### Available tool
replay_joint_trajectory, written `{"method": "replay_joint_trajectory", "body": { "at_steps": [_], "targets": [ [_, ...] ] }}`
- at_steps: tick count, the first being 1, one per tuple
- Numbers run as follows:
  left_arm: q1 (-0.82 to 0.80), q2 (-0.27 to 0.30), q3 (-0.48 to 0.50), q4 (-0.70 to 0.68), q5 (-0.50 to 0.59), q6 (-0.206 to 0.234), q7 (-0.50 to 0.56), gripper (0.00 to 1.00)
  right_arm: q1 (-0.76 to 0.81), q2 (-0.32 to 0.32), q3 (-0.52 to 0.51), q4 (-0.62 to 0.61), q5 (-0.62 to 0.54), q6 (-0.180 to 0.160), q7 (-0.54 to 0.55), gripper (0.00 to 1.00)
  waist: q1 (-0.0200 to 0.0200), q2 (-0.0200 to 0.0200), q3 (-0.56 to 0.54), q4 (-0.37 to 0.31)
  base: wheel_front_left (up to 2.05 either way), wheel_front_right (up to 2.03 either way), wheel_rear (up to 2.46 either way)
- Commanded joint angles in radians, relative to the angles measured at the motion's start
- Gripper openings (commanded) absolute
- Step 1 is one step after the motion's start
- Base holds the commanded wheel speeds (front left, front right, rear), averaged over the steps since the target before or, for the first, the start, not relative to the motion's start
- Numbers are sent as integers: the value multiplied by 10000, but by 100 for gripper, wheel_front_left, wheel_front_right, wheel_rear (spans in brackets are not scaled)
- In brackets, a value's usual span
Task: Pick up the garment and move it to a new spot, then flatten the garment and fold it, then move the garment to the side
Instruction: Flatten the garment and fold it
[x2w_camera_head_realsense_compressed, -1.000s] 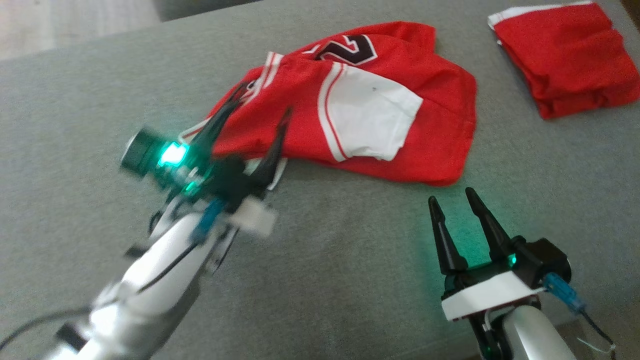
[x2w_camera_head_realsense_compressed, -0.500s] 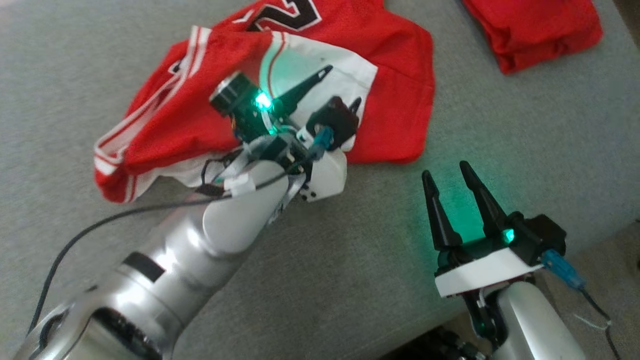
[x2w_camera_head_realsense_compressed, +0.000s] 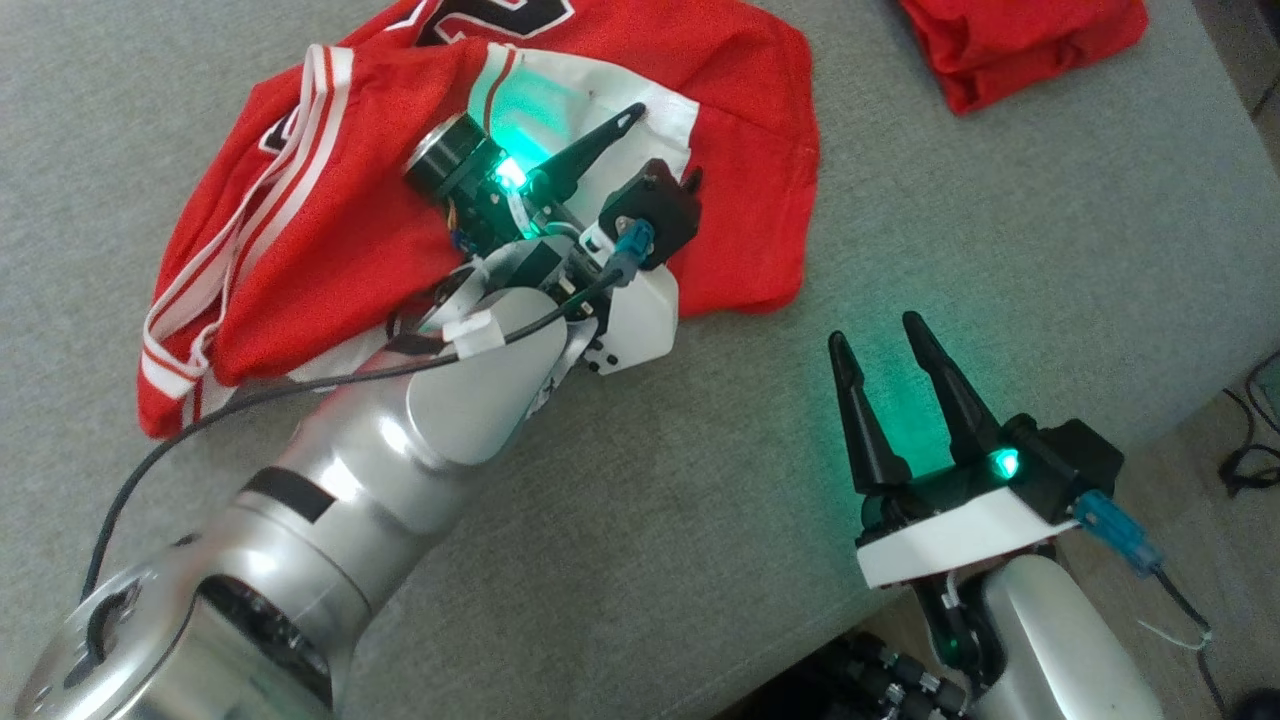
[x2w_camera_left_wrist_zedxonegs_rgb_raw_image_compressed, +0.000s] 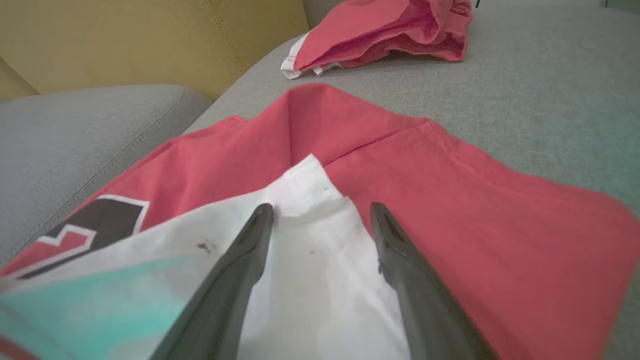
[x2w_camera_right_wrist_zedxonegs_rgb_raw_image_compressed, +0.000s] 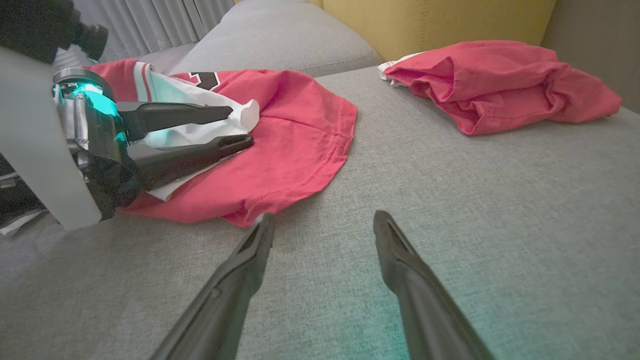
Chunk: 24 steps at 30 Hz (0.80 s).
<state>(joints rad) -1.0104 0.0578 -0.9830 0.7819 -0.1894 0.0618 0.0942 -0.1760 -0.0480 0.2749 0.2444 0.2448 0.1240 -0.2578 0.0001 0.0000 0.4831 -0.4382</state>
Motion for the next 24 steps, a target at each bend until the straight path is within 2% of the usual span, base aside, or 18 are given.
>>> {"method": "replay_joint_trajectory", "body": {
  "at_steps": [1, 2, 3, 5, 6, 7, 11, 12, 13, 18, 24],
  "targets": [
    [-538, -71, 45, -204, -148, 91, -65, 100, -107, -23, 213, -230, 97, 67, -40, 100, -1, 0, -23, -47, 0, 0, 0],
    [-585, -72, -31, -156, -181, 130, -52, 100, -116, -23, 229, -230, 109, 67, -40, 100, -1, 0, -34, -73, 0, 0, 0],
    [-623, -72, -103, -107, -217, 168, -38, 89, -123, -23, 237, -235, 124, 67, -40, 100, -1, 0, -44, -97, 0, 0, 0],
    [-664, -73, -217, -25, -327, 225, -53, 75, -123, -23, 257, -236, 140, 67, -40, 100, -1, 0, -68, -133, 0, 0, 0],
    [-688, -73, -272, 32, -370, 254, -69, 57, -121, -23, 261, -237, 146, 67, -40, 100, -1, 0, -78, -146, 0, 0, 0],
    [-714, -74, -323, 94, -406, 289, -88, 47, -117, -23, 265, -236, 152, 67, -40, 100, -1, 0, -89, -158, 0, 0, 0],
    [-812, -74, -486, 254, -595, 409, -215, 19, -84, -23, 269, -228, 164, 67, -40, 100, -1, 0, -126, -164, 0, 0, 0],
    [-831, -74, -526, 271, -653, 426, -254, 6, -73, -23, 265, -227, 162, 67, -40, 100, -1, 0, -135, -154, 0, 0, 0],
    [-851, -74, -567, 290, -710, 438, -285, 0, -62, -23, 262, -224, 156, 67, -40, 100, -1, 0, -146, -140, 0, 0, 0],
    [-840, -75, -771, 29, -1153, 514, -707, 0, 39, -23, 41, -242, 14, 67, -40, 100, -1, 0, -413, 200, 0, 0, 0],
    [-772, 22, -649, -874, -1494, 722, -1467, 0, 366, -26, -596, -360, -381, 67, -40, 100, -1, 0, -1101, 1124, 0, 0, 0]
  ]
}}
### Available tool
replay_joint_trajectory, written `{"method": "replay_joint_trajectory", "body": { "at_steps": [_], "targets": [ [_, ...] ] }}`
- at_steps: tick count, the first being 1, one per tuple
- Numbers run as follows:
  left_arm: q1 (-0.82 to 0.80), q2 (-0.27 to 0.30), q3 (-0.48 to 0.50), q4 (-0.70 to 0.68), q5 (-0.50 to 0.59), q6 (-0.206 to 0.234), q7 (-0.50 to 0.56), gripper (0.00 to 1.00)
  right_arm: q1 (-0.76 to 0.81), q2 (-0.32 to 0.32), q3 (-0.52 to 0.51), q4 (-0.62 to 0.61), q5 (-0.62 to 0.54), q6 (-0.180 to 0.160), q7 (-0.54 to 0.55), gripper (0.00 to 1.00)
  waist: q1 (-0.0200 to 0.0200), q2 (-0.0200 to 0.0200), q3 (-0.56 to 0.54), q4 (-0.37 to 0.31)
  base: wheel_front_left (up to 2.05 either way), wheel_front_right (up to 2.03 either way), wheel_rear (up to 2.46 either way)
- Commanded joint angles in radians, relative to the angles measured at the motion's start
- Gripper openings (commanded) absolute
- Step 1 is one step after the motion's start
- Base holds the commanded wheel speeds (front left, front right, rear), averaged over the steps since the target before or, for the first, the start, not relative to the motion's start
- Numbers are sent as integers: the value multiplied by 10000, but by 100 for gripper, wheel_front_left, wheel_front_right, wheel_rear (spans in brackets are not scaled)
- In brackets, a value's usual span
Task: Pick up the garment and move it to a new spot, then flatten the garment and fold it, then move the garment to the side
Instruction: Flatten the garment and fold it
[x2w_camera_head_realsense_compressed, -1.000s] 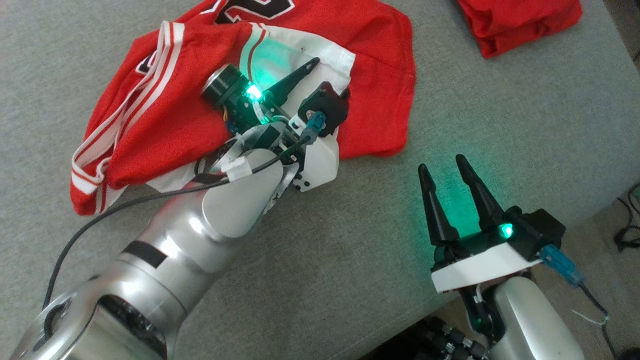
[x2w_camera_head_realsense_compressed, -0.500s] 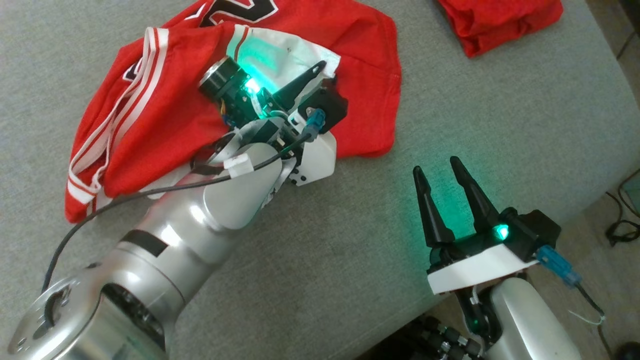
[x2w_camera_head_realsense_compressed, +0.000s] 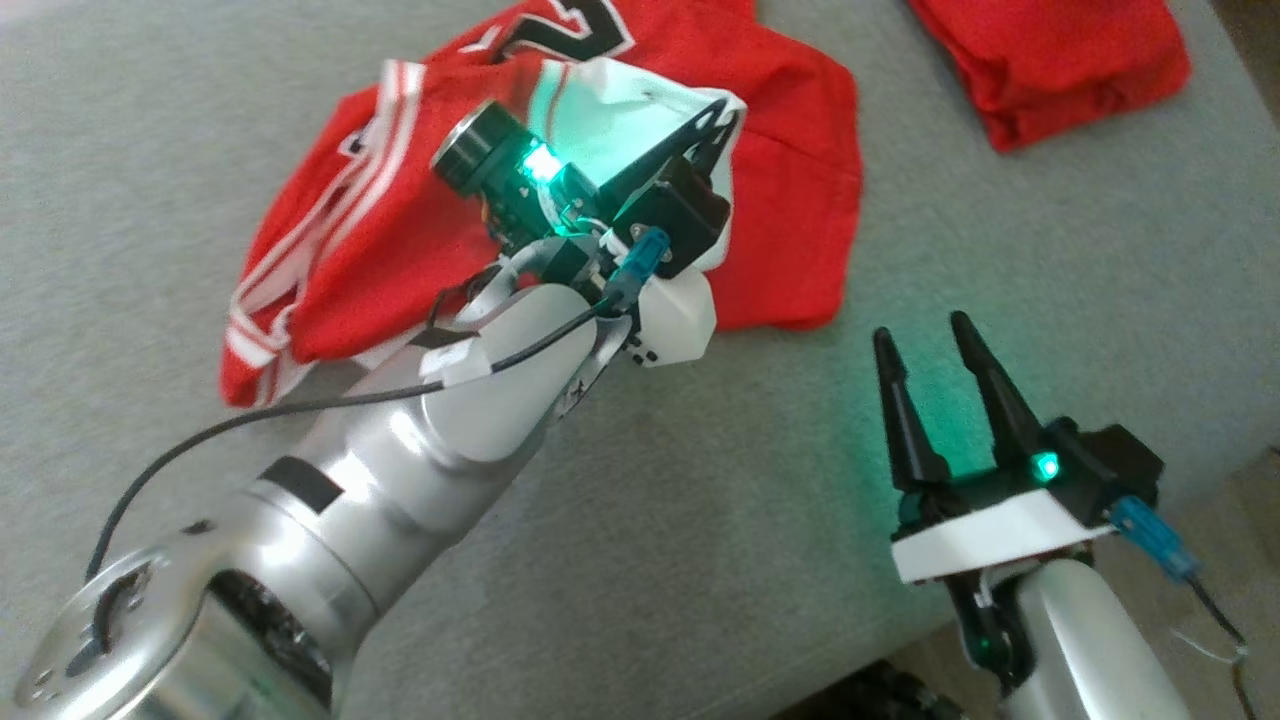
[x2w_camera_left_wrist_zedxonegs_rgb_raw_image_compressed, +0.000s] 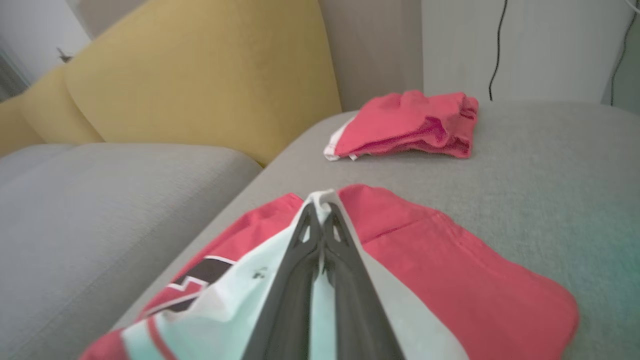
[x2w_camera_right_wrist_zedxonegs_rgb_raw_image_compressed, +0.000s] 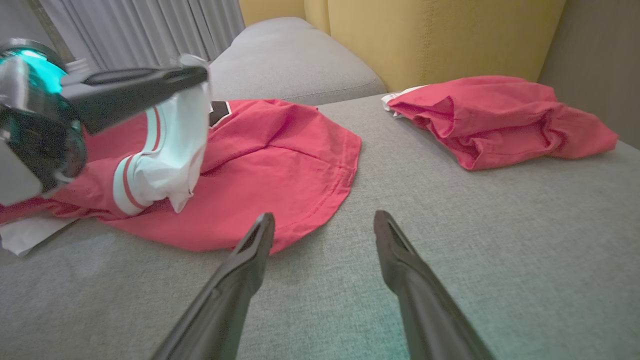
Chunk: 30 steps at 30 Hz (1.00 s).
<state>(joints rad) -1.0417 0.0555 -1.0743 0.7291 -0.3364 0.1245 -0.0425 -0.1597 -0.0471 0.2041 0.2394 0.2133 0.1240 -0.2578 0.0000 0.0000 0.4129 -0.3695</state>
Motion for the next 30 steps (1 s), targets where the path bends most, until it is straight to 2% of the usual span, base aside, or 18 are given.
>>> {"method": "replay_joint_trajectory", "body": {
  "at_steps": [1, 4, 7, 8, 13, 15, 18, 22, 26, 30],
  "targets": [
    [-416, 197, 343, -562, -66, 142, -198, 0, 256, -41, -5, -333, -102, 67, -40, 100, 0, 0, -526, 593, 0, 0, 0],
    [-121, 965, 590, -1486, -191, 326, -299, 0, 416, -89, -353, -407, -138, 67, -40, 100, 0, 0, -916, 1052, 0, 0, 0],
    [458, 2240, 901, -2881, -316, 668, -96, 0, 541, -125, -694, -438, -135, 67, -40, 100, 0, 0, -1215, 1459, 0, 0, 0],
    [458, 2240, 901, -2881, -316, 668, -96, 0, 541, -125, -694, -438, -135, 67, -40, 100, 0, 0, -1215, 1459, 0, 0, 0],
    [1893, 4761, 1601, -5839, -550, 1664, 543, 0, 647, -100, -1387, -421, 151, 67, -40, 100, 0, 0, -1518, 2165, 0, 0, 0],
    [2467, 5540, 1902, -6951, -716, 2095, 780, 0, 591, -91, -1604, -284, 397, 67, -40, 100, 0, 0, -1555, 2440, 0, 0, 0],
    [3120, 6378, 2207, -8216, -866, 2620, 1072, 0, 310, -140, -1918, 245, 775, 67, -40, 100, 0, 0, -1507, 2783, 0, 0, 0],
    [3499, 6883, 2336, -9184, -814, 3028, 1265, 0, -482, -329, -2372, 1494, 1456, 67, -40, 100, 0, 0, -1357, 3090, 0, 0, 0],
    [3556, 6981, 2347, -9579, -741, 3179, 1331, 0, -1518, -837, -2252, 2844, 1773, 67, -40, 100, 0, 0, -1194, 3256, 0, 0, 0],
    [3498, 6948, 2336, -9666, -684, 3228, 1335, 0, -2292, -1421, -1660, 4119, 1388, 67, 86, 100, 0, 0, -1080, 3409, 0, 0, 0]
  ]
}}
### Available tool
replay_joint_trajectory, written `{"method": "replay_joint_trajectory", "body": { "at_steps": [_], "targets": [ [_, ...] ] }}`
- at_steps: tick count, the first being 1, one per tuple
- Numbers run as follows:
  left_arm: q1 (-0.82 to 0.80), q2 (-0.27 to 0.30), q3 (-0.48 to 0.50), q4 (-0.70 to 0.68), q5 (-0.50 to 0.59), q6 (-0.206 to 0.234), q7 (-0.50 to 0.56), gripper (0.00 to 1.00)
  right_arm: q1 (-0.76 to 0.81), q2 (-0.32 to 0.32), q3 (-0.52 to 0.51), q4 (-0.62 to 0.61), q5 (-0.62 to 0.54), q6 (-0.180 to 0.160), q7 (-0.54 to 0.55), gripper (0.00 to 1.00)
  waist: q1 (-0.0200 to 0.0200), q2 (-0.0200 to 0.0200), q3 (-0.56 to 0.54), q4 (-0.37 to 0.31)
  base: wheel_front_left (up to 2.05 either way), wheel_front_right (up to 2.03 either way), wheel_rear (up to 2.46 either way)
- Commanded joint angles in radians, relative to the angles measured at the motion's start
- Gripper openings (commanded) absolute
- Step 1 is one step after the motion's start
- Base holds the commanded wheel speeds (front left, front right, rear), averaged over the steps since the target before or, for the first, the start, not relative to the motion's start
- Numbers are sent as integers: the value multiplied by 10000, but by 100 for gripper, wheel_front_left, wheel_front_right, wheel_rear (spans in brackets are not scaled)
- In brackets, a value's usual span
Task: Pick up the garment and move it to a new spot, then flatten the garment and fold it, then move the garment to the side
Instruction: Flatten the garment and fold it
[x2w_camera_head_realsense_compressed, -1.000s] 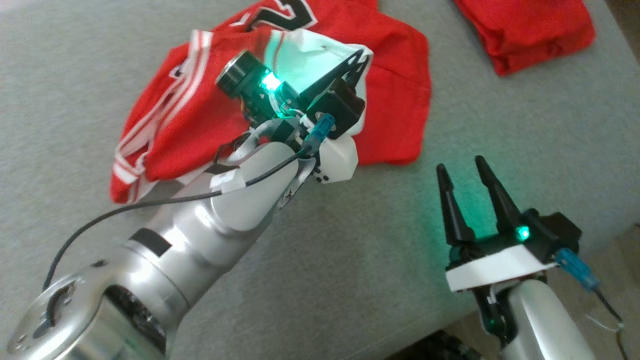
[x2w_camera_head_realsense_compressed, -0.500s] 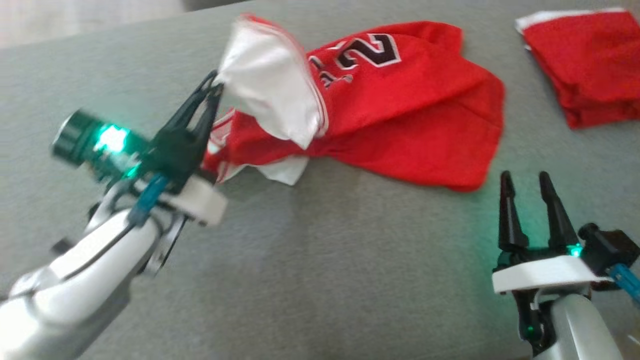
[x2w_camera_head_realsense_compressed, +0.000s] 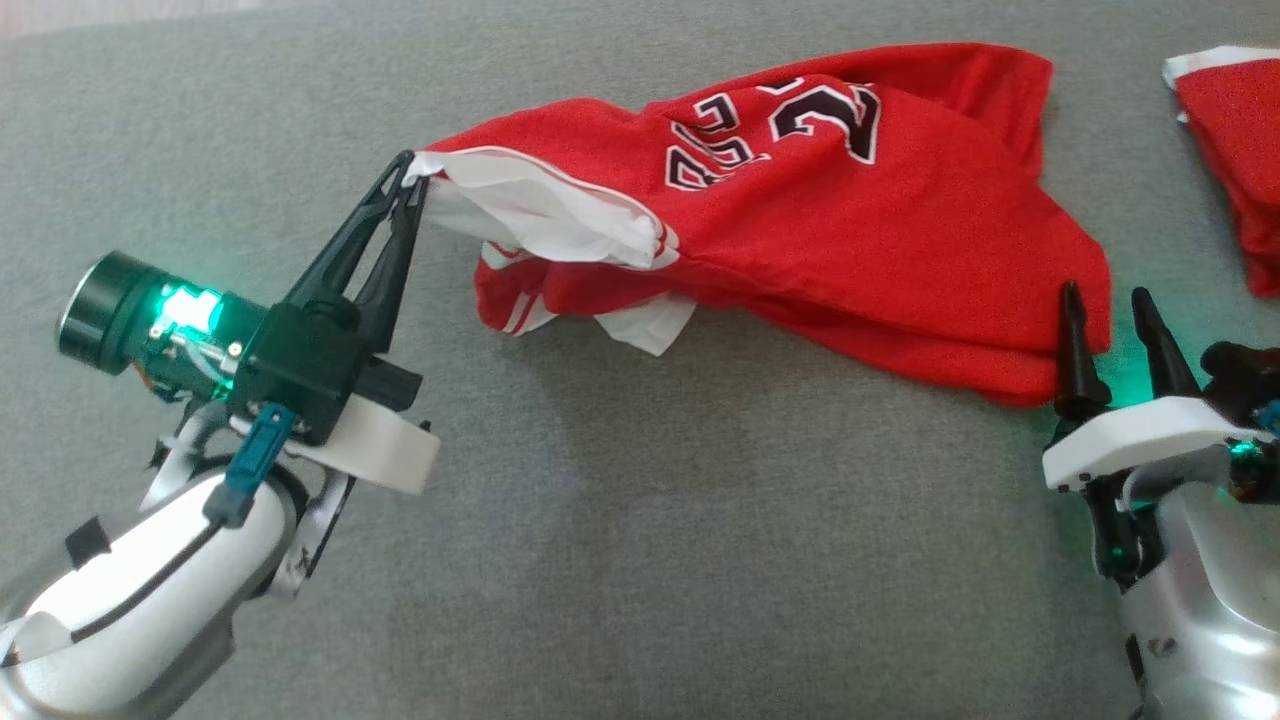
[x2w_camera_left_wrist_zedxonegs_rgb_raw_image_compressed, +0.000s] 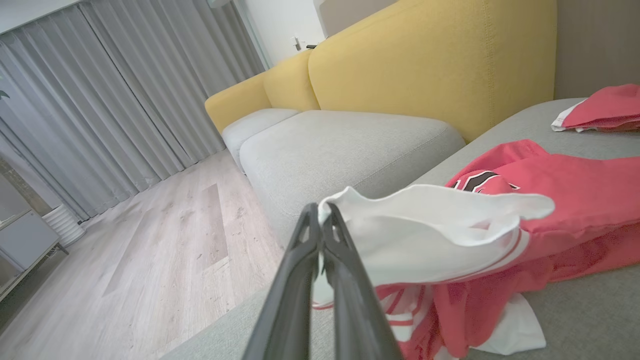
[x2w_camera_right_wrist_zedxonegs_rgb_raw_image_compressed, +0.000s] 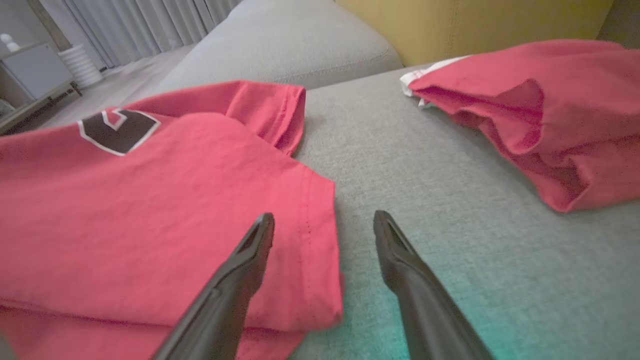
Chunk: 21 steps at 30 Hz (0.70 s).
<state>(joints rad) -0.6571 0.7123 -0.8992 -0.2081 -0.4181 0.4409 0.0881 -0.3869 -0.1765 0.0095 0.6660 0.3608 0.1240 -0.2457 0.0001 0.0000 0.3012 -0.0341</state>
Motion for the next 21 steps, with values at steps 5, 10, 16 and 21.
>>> {"method": "replay_joint_trajectory", "body": {
  "at_steps": [5, 10, 16, 21],
  "targets": [
    [-498, 275, 648, -162, 149, 76, -127, 0, 62, -598, 974, -259, -243, 67, -141, 100, -1, 0, 108, 258, 0, 0, 0],
    [-446, 345, 860, -15, 52, 206, -419, 0, 1647, -786, 1119, -2300, -613, 67, -157, 100, -1, 0, 116, 248, 0, 0, 0],
    [-267, 592, 1046, 36, -69, 337, -560, 0, 2379, -650, 858, -2723, -1418, 67, -158, 100, -1, 0, 145, 70, 0, 0, 0],
    [-233, 751, 1196, 132, -120, 417, -674, 0, 2398, -596, 735, -2709, -1855, 67, -159, 100, -1, 0, 172, 37, 0, 0, 0]
  ]
}}
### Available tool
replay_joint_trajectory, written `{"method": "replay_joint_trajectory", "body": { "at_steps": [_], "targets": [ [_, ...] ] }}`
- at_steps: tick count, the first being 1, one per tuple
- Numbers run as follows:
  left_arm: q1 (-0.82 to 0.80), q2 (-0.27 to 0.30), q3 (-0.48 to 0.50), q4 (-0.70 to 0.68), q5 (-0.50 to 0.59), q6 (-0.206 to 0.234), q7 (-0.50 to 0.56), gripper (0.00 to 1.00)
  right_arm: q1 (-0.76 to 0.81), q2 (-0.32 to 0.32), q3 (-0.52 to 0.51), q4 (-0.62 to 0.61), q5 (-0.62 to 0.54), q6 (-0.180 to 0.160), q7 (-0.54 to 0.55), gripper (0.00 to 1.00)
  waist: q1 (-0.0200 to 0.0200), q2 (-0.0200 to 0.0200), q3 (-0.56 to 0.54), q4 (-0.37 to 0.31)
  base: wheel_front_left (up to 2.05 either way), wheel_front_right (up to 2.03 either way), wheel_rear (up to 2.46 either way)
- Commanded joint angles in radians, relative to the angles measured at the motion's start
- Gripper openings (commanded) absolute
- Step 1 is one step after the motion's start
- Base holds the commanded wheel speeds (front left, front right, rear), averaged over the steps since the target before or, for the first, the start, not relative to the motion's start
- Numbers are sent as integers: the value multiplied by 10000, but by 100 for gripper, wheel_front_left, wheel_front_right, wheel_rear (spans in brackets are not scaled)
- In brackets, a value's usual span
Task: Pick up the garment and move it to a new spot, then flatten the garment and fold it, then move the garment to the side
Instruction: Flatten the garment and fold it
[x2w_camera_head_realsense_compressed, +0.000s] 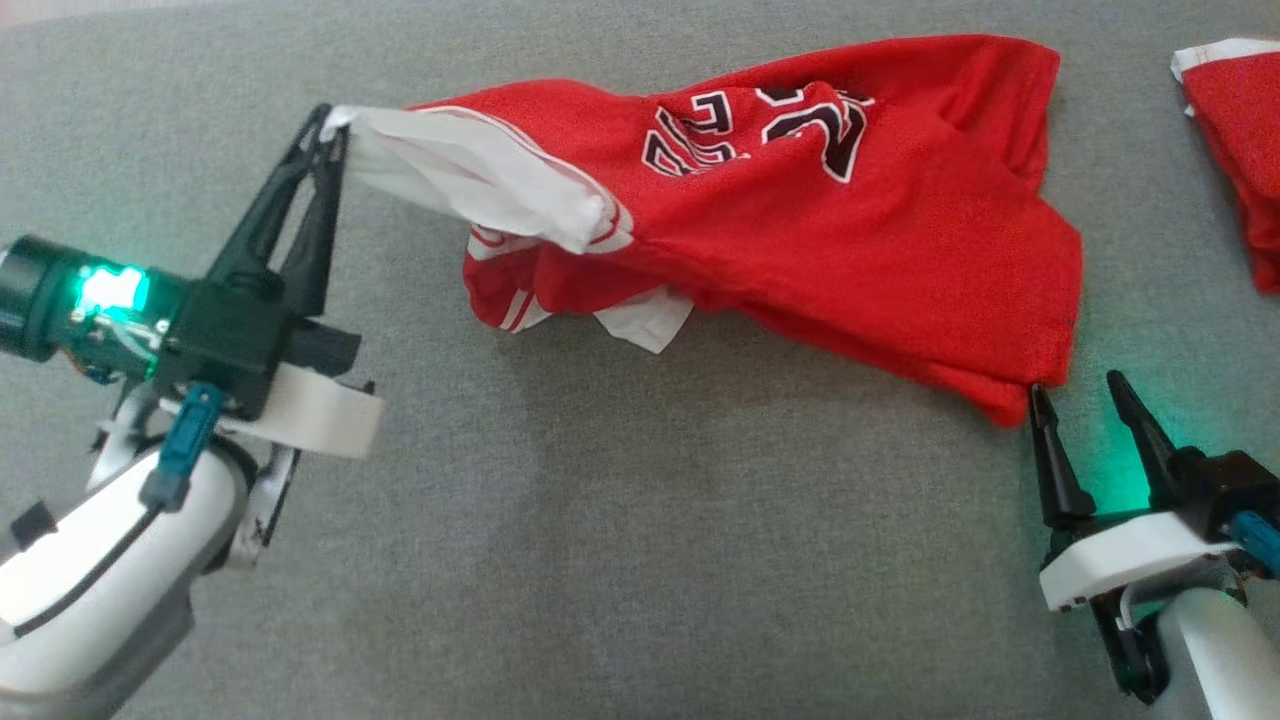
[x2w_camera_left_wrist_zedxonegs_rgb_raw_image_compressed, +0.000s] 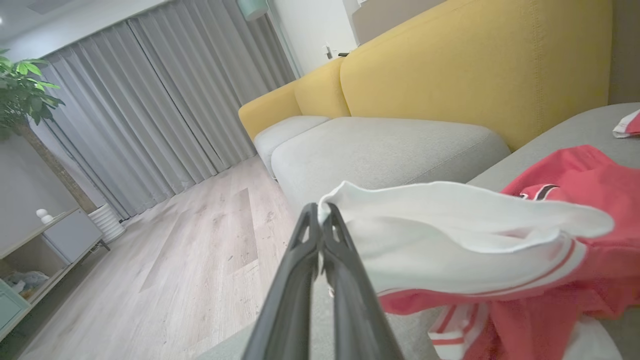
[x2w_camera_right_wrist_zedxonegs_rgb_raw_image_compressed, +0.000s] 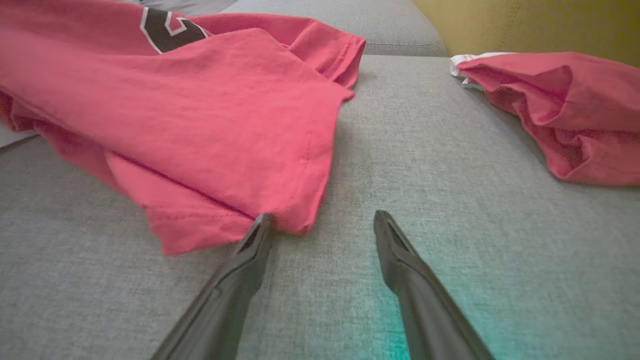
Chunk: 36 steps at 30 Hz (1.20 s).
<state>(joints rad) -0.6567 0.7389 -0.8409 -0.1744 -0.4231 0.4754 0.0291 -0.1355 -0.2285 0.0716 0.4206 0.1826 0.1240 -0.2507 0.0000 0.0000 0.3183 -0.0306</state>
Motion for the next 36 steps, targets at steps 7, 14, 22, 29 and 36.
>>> {"method": "replay_joint_trajectory", "body": {
  "at_steps": [7, 14, 22, 29, 36],
  "targets": [
    [-237, 524, 665, -199, -97, 126, -135, 0, -243, -12, 207, -73, -349, 67, -110, 100, 0, 0, 51, 70, 0, 0, 0],
    [-292, 513, 651, -213, -97, 133, -130, 0, -397, -30, 448, 84, -352, 67, -110, 100, 0, 0, 140, 134, 0, 0, 0],
    [-306, 496, 622, -193, -116, 145, -136, 0, -552, -115, 835, 449, -47, 67, -110, 41, 0, 0, 127, 160, 0, 0, 0],
    [-179, 467, 622, -56, -212, 154, -318, 0, -512, -247, 853, 368, 74, 67, -110, 0, 0, 0, -176, 116, 0, 0, 0],
    [-237, 606, 768, -65, -232, 40, -744, 0, -340, -519, 290, -1178, 362, 67, -110, 0, 0, 0, -948, 4, 0, 0, 0]
  ]
}}
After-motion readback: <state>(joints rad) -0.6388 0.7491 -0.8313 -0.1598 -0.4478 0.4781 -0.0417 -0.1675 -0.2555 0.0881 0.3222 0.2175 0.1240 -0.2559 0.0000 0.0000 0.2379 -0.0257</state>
